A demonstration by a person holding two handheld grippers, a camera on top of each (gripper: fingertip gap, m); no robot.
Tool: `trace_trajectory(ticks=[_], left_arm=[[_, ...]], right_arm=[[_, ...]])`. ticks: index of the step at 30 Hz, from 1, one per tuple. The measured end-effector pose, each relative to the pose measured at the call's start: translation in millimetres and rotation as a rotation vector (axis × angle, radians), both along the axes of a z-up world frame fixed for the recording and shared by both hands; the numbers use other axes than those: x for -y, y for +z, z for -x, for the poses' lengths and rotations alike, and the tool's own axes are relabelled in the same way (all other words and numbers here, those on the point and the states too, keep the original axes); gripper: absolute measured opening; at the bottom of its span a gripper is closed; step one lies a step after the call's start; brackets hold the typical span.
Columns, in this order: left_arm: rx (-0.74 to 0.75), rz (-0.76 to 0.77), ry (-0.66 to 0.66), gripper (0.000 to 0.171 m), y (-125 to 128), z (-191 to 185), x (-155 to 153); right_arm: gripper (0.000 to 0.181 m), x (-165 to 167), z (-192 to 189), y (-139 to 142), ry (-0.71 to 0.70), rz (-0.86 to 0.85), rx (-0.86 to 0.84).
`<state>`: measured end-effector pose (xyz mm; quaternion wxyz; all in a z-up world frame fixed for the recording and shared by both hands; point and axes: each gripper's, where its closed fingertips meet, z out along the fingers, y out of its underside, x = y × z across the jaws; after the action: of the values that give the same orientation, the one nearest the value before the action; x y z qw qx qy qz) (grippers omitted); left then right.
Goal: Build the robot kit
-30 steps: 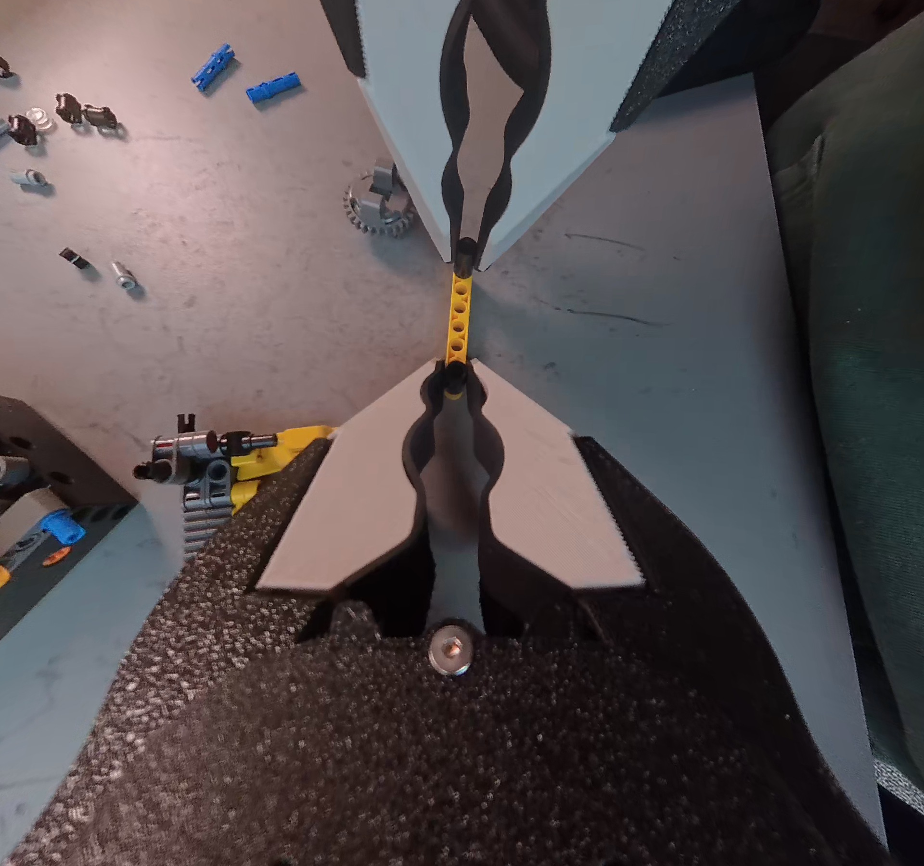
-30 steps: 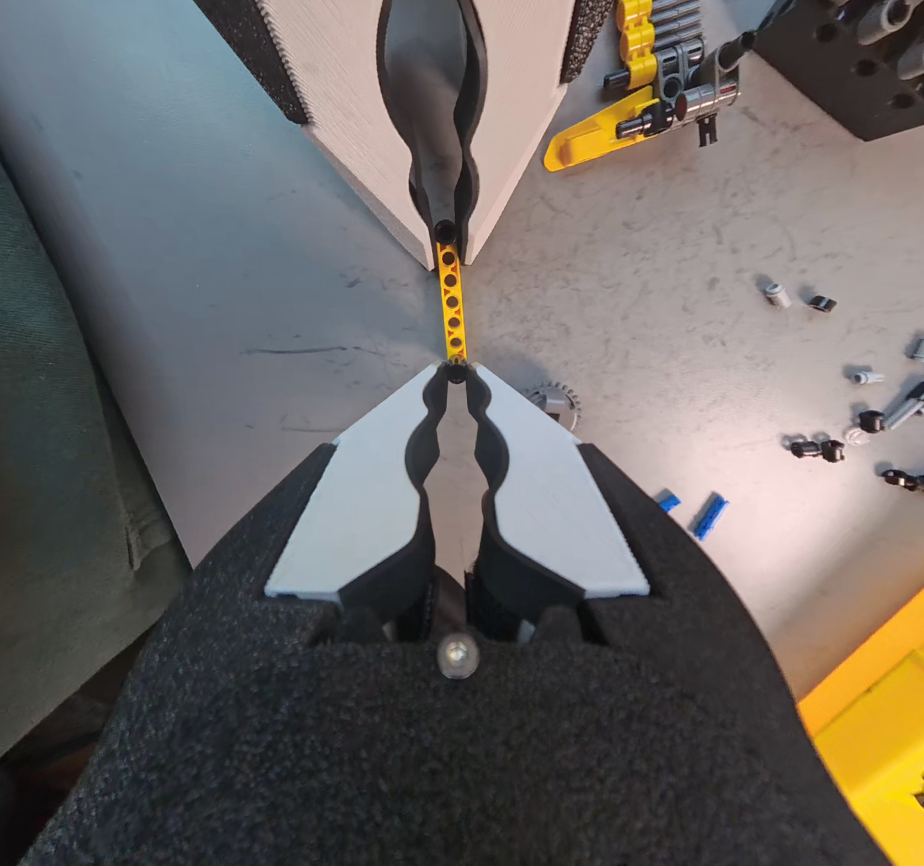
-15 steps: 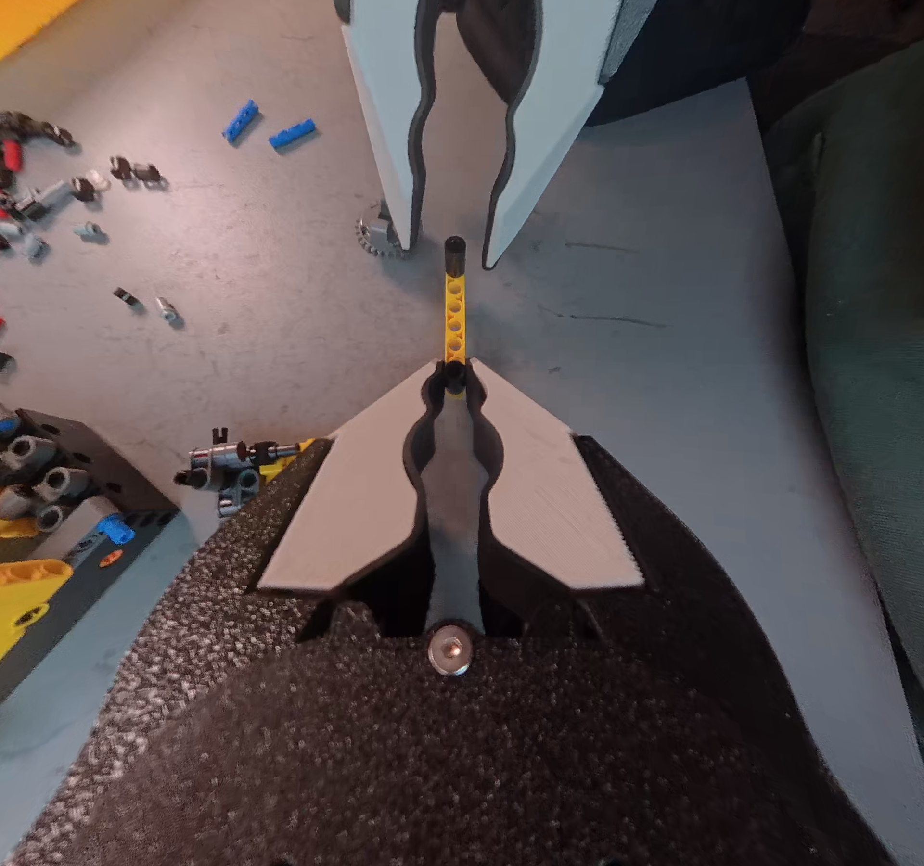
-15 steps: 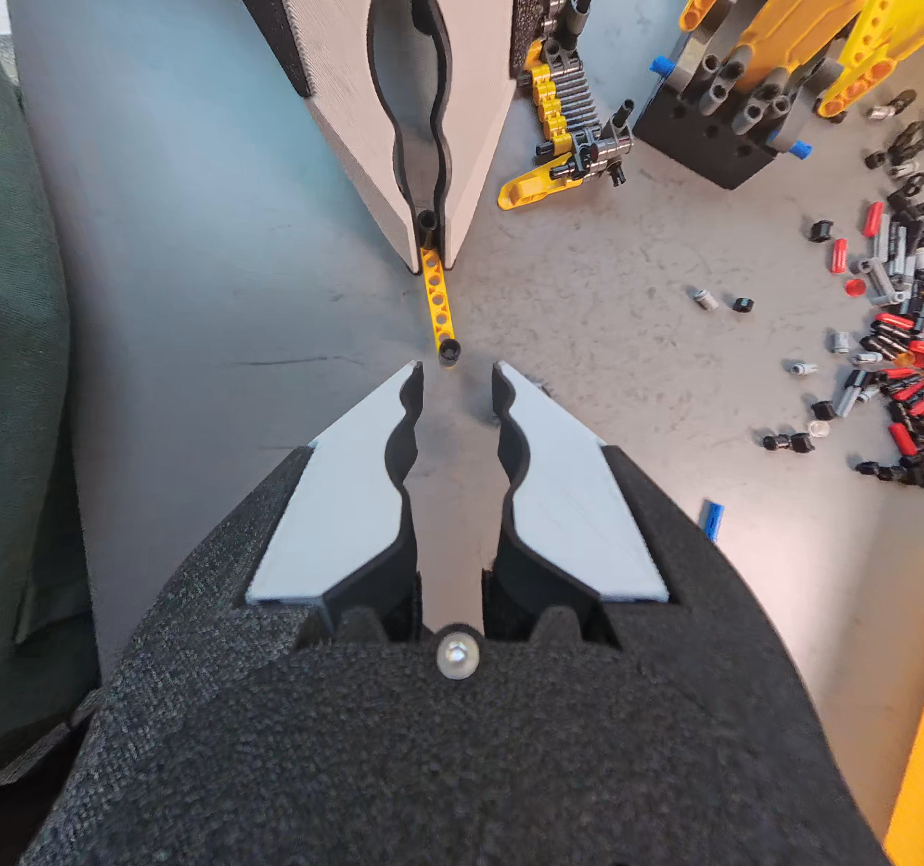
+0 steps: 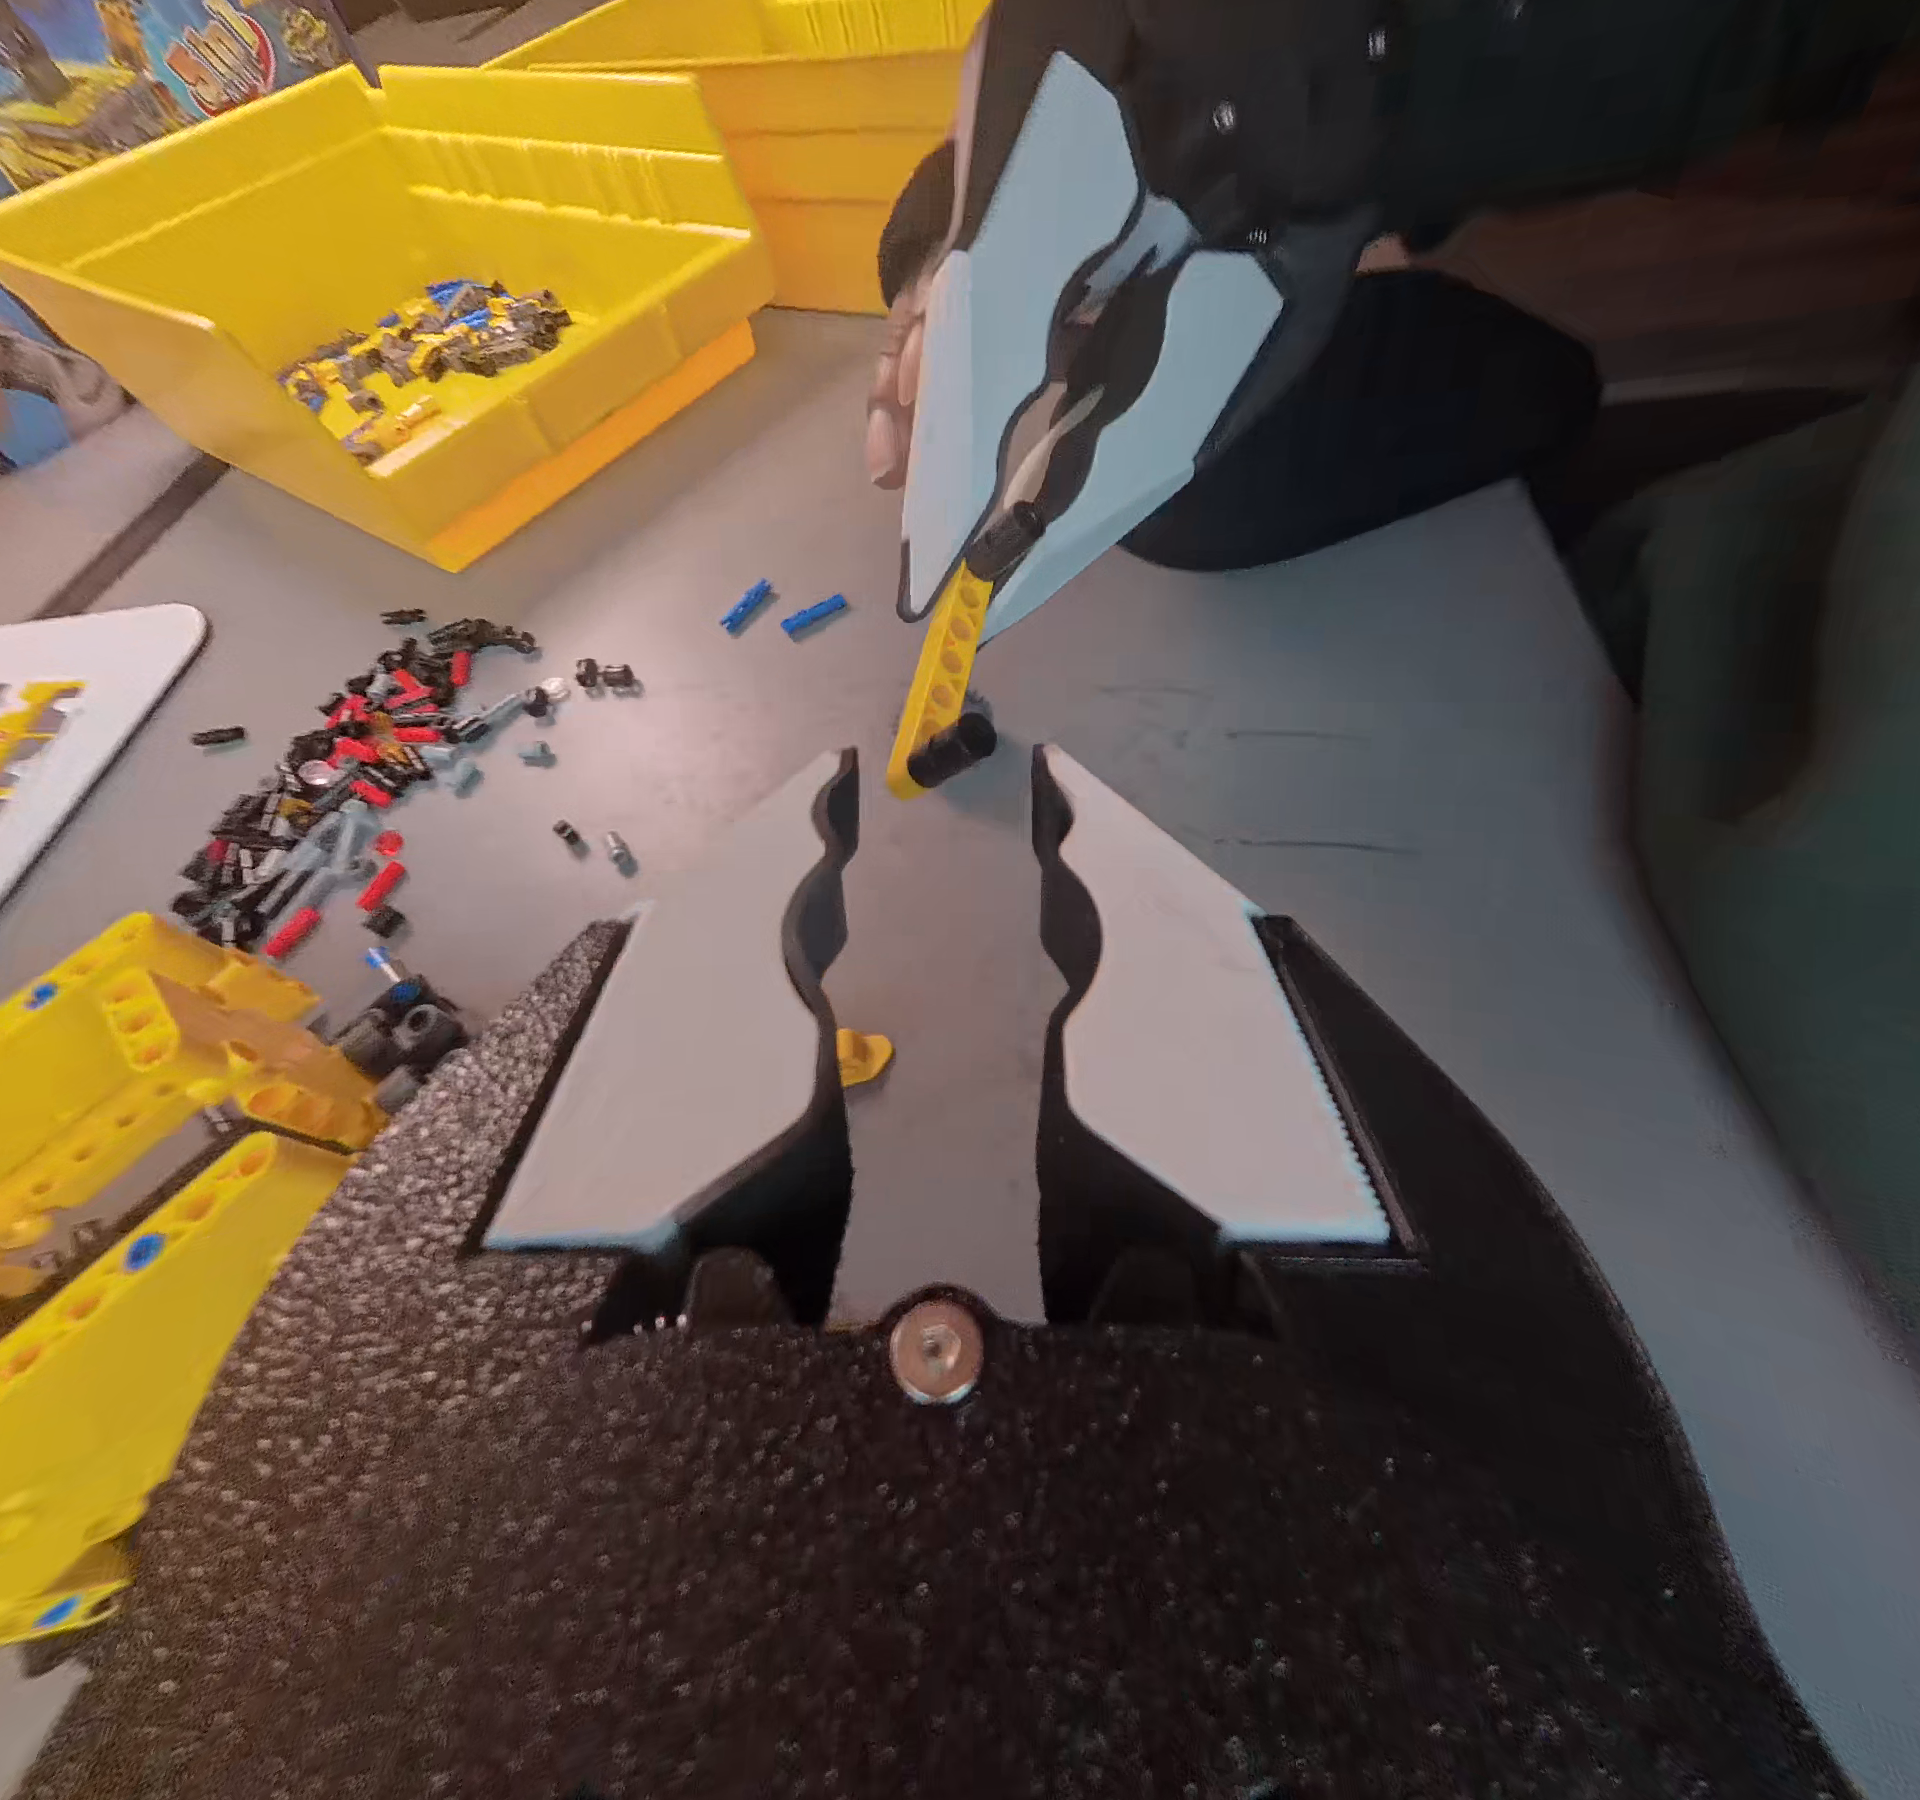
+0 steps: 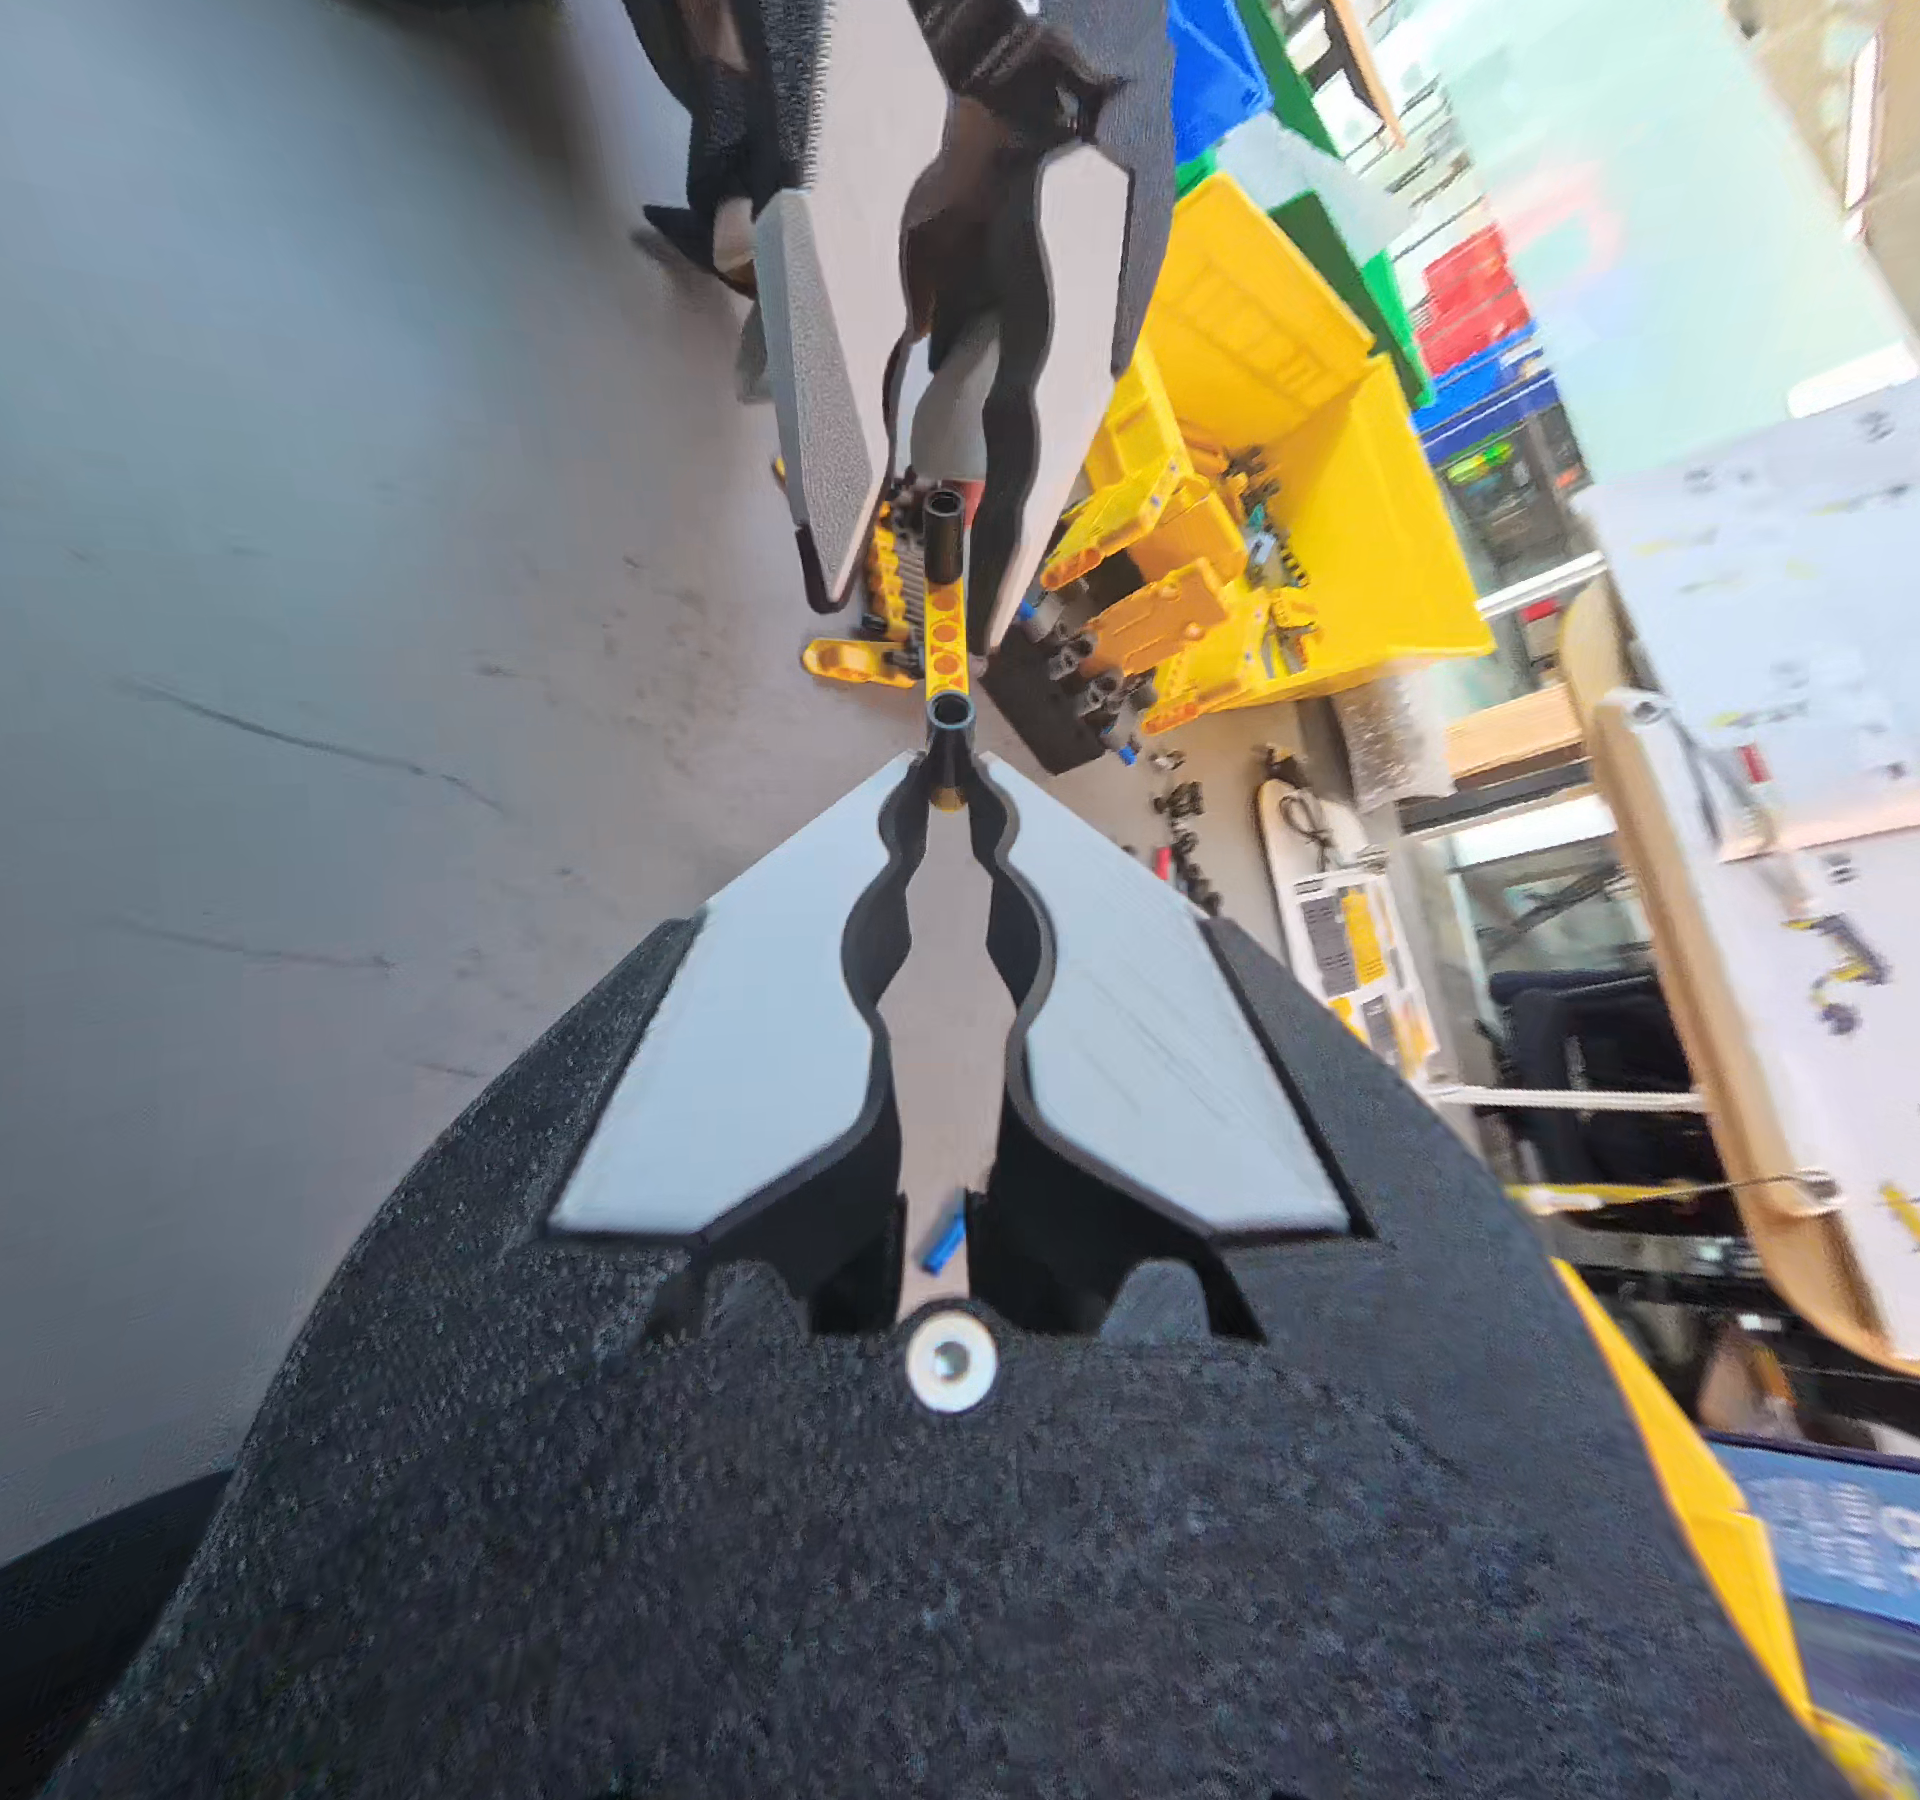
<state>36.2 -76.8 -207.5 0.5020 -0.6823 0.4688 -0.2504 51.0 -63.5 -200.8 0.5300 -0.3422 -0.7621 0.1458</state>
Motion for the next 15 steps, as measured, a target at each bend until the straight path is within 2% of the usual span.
trace_trajectory(ticks=[4, 8, 12, 15], left_arm=[[0.157, 0.134, -0.049, 0.036, 11.4, -3.7, 5.1], [0.23, 0.192, -0.114, 0.036, 18.8, -12.3, 15.3], [0.283, 0.229, -0.126, 0.037, 24.6, -12.2, 15.9], [0.293, 0.237, -0.111, 0.026, 24.6, -10.0, 12.7]], right_arm=[[0.006, 5.0, 2.2, 15.3, 0.047, -0.252, -0.065], [0.006, 7.7, 5.3, 23.2, 0.073, -0.375, -0.108], [0.006, 6.5, 7.0, 26.0, 0.081, -0.472, -0.135], [0.006, 6.2, 8.4, 26.9, 0.083, -0.513, -0.146]])
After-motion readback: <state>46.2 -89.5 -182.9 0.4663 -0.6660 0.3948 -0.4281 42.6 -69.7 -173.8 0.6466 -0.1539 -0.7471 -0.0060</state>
